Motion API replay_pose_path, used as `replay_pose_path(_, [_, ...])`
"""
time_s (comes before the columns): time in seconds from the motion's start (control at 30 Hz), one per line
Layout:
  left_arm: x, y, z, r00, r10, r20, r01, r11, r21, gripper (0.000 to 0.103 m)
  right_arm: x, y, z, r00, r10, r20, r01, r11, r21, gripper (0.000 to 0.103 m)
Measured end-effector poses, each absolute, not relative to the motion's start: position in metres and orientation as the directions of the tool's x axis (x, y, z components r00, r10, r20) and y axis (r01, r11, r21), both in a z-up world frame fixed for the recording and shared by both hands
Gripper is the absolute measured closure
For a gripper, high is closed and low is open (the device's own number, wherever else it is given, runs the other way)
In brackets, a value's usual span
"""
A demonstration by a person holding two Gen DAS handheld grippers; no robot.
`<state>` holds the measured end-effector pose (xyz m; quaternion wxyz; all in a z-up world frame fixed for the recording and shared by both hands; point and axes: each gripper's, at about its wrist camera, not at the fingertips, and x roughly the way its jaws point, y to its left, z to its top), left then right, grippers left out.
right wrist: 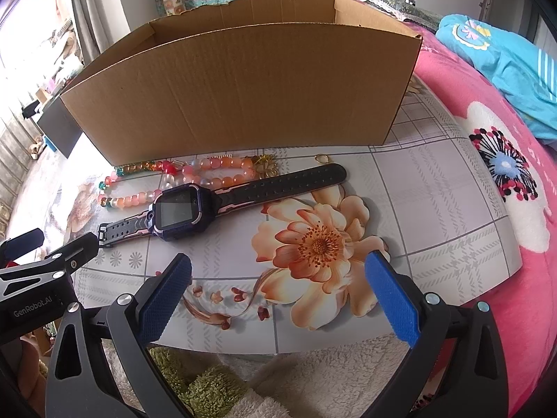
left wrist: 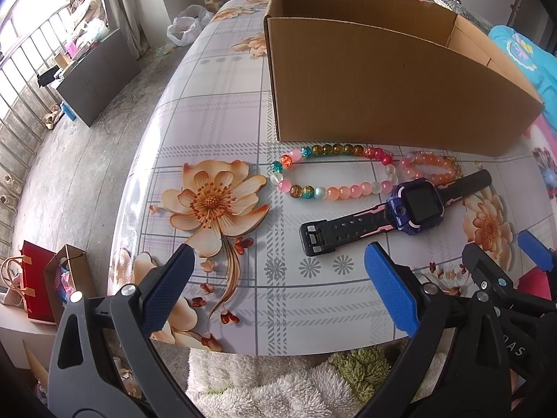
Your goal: Organize jewelry
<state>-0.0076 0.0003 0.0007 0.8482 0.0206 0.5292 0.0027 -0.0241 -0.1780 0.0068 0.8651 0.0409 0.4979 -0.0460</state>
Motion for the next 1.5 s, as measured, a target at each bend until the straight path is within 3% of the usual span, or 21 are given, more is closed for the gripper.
replay_pose_path(1.17, [-0.006, 0.006, -0.001, 0.437, 0.039, -0.899, 0.009, 0.999, 0.048, 0.009, -0.021, -0.175, 0.009, 0.503, -0.049, -0.863, 0.121, 0.993, 0.014, 0.005])
replay_pose_path(1.5, [-0.006, 0.028, -0.011, 0.454, 0.060, -0.889, 0.002, 0.998, 0.069, 0.009, -0.021, -0.176, 0.012, 0.549, -0.109, -0.828, 0.146, 0.989, -0.033, 0.006])
